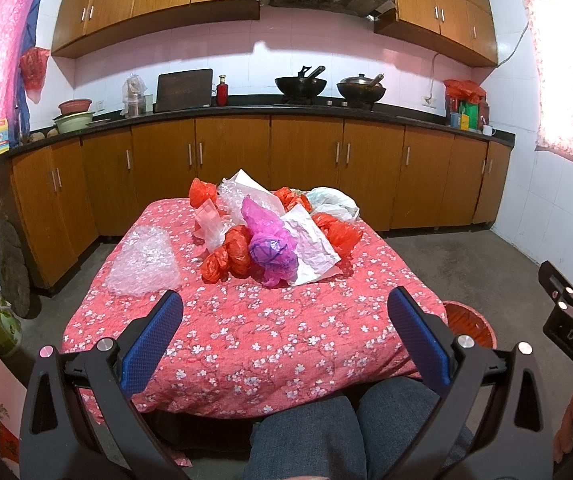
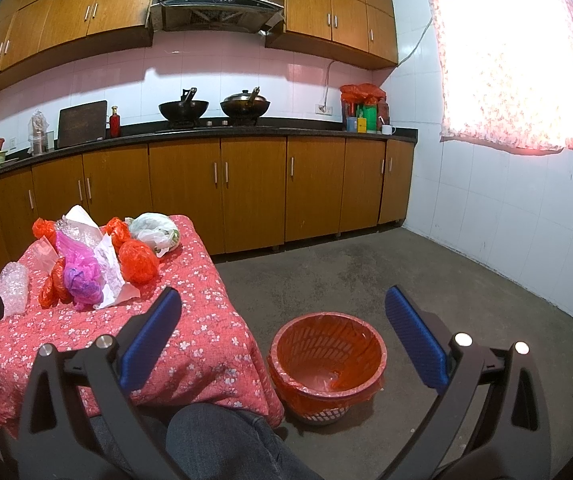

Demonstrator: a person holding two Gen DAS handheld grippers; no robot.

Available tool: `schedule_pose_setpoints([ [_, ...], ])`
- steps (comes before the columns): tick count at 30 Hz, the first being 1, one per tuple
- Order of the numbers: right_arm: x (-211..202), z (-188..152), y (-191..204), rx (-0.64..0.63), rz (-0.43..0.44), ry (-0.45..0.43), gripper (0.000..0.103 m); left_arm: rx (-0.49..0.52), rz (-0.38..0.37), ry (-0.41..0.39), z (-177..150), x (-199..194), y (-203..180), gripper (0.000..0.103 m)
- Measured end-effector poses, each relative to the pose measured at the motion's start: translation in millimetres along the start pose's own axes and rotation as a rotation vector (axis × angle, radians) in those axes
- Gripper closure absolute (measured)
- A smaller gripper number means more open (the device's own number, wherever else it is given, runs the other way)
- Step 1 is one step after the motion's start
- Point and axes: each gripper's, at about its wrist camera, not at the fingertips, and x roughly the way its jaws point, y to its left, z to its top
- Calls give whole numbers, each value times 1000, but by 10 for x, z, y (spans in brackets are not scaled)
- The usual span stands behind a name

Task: Collect trash
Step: 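Reach the right tool to the white plastic bag and close on it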

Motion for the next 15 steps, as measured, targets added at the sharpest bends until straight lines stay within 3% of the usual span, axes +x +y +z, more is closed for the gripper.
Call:
schedule_pose_setpoints([
  [10,190,2,69,-13,73,24,4,-74,-3,85,-81,268,209,2],
  [15,475,143,302,-49,118,18,7,-57,88,93,-59,443,371,6],
])
